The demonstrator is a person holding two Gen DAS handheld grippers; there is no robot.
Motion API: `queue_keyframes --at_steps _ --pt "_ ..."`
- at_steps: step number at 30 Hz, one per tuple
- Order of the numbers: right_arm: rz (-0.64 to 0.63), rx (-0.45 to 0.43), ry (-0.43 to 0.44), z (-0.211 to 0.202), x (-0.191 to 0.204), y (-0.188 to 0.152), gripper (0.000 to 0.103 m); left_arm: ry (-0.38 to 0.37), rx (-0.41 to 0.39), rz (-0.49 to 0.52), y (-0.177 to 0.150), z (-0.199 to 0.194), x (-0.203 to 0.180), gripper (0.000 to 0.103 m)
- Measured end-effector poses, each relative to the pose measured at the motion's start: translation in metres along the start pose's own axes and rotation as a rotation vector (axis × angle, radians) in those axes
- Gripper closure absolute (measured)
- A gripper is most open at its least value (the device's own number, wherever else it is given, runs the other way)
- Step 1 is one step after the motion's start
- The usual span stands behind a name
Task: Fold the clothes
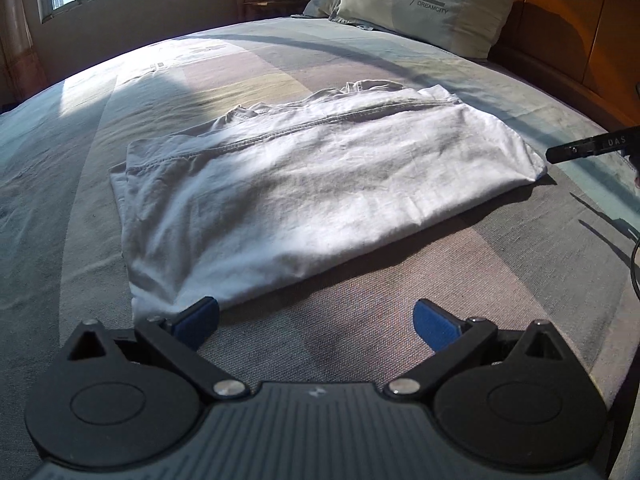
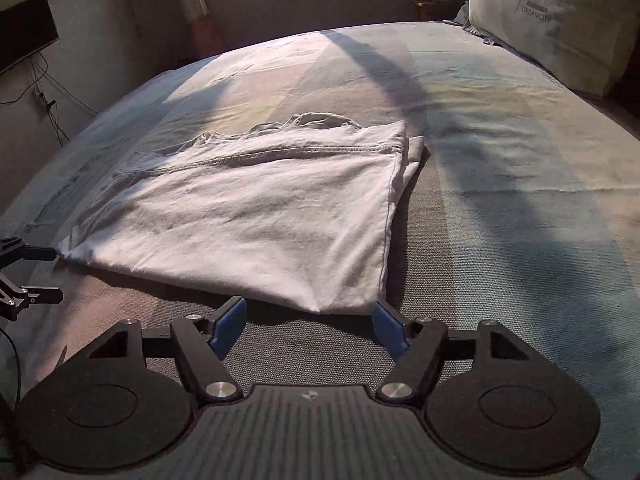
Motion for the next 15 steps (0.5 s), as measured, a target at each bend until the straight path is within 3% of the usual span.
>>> queue_keyframes --at_steps 1,2,8,9,11,15 --pt "0.038 -0.01 -0.004 0.005 -0.009 0.007 0.064 -0.004 -0.005 -0.008 -0.001 -0.001 -0.006 0.001" --pt "0.076 -0.019 -0.009 0.009 -0.018 0.013 0.068 -0.009 -0.007 -0.014 -0.001 0.0 -0.012 0.001" --pt "0.158 -0.009 0.021 0.046 -0.038 0.023 0.069 -0.037 -0.014 -0.044 -0.006 0.001 -0.039 0.001" --pt "0.148 -0.014 0.011 0.047 -0.036 0.022 0.072 -0.038 -0.009 -0.043 -0.006 0.0 -0.041 0.001" --pt "0.136 -0.022 0.01 0.044 -0.034 0.019 0.094 -0.04 -0.002 -0.037 -0.006 0.0 -0.042 0.001" --pt "0.123 -0.035 0.007 0.033 -0.036 0.012 0.098 -0.012 0.007 -0.023 -0.005 -0.001 -0.04 0.001"
Point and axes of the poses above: each gripper's, at about its wrist camera, not at the fingertips, and z roughly the way its jaws point, x to its left, y to its top, the point moved 7 cm from there along z, roughly the way its jaws point, and after that the axes turned 3 degrees about -y, right-handed, at the moved point
